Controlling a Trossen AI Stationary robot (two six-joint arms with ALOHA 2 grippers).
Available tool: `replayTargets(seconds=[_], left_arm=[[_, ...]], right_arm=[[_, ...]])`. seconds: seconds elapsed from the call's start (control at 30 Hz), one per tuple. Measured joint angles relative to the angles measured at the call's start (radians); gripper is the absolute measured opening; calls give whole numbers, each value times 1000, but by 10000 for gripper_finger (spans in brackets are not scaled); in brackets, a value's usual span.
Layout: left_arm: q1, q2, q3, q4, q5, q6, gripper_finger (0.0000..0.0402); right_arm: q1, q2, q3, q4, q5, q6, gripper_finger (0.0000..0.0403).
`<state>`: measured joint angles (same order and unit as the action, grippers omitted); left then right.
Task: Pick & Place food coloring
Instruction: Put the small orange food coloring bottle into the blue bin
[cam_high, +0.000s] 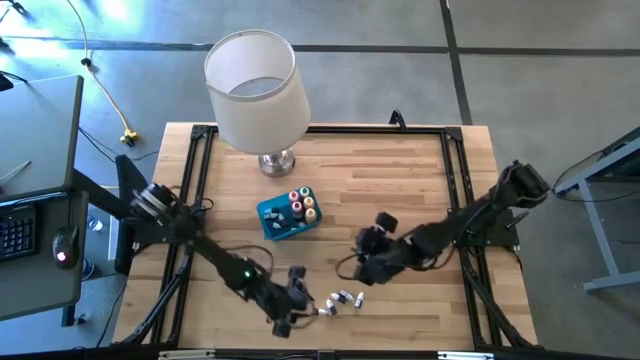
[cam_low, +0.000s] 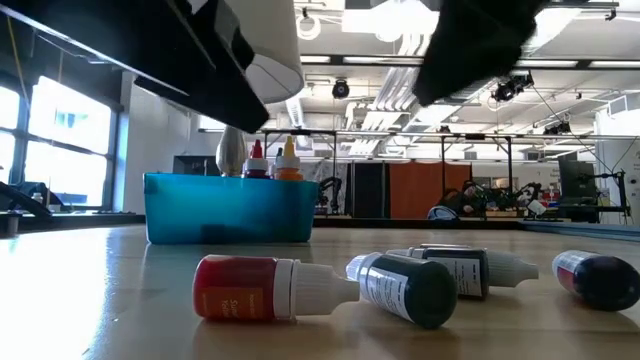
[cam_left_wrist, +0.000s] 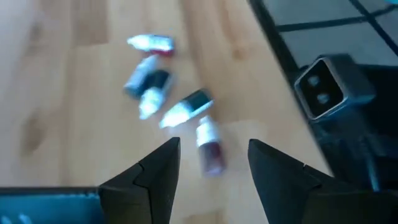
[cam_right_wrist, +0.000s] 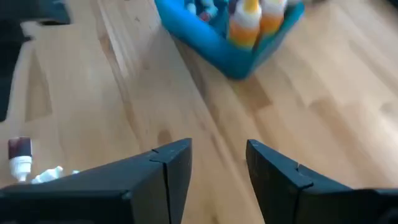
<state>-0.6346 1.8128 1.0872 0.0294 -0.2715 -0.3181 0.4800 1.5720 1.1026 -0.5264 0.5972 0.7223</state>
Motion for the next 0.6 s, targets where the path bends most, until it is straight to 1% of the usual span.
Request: replayTargets(seconds=[0.1,0.17,0.27,0.37,0.47,0.6], left_arm=[[-10,85,99,-75,-29,2,186],[-15,130,154,-132,-49,-1,186],[-21,186,215,-158,-52,-4,186],[-20,225,256,-161,-38,-4,186],[-19,231,265,-167,-34,-20,186],[-6,232,264,-220,-42,-53,186]], right_arm=[[55,-3,-113,147,28,119,145],[87,-3,-179,253,17,146,142],[117,-13,-224,357,-50,97,137],[129,-21,-214,373,-25,33,134],[133,-25,-196,382,-7,-51,133],[136,-30,-186,429,-31,-151,133]])
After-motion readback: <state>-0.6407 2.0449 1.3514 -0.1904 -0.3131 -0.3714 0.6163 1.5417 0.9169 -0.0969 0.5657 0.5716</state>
